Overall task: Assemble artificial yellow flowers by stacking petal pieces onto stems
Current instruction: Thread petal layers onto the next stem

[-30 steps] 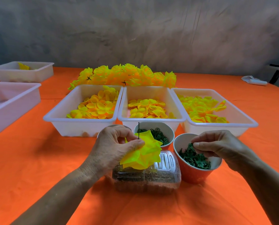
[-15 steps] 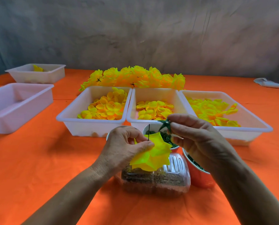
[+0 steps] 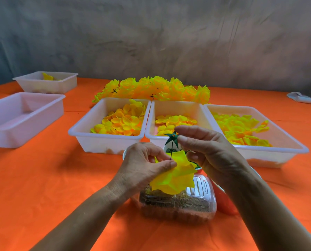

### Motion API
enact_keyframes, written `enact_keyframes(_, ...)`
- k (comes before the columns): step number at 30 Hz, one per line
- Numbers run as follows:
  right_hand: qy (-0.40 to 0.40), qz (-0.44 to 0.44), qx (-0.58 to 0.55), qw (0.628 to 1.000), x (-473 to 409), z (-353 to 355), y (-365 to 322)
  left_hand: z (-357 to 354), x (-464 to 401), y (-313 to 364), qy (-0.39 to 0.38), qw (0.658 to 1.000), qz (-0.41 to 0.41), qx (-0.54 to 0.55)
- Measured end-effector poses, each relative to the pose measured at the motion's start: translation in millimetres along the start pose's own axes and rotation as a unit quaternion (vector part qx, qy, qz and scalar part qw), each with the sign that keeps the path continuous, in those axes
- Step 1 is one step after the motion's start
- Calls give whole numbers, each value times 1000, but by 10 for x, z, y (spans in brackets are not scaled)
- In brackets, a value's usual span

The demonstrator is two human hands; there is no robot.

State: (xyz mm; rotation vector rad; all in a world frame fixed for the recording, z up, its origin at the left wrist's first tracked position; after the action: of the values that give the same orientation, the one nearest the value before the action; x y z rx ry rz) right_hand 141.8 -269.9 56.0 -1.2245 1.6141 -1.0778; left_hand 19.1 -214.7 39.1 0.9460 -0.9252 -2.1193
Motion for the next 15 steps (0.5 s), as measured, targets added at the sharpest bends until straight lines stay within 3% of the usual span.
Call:
enact_keyframes(6,8,-12,30,999,-11,29,28,37,11,-8,-7,999,27,37)
enact_keyframes(15,-7,-23,23,999,-8,52,39,185,8,103,18,977,94,188)
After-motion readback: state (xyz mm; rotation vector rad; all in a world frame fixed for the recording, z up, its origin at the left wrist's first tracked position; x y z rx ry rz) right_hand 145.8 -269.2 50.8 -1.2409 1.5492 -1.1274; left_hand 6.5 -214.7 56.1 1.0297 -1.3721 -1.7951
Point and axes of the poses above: each hand's wrist, its own x-axis away from the middle knuckle, its own z-axis out of the back of the hand, y = z × x, the point moved 8 cm from there along -x, towards the middle knuckle, and after that the axes turned 8 degrees about -x, right-handed, at the moved point
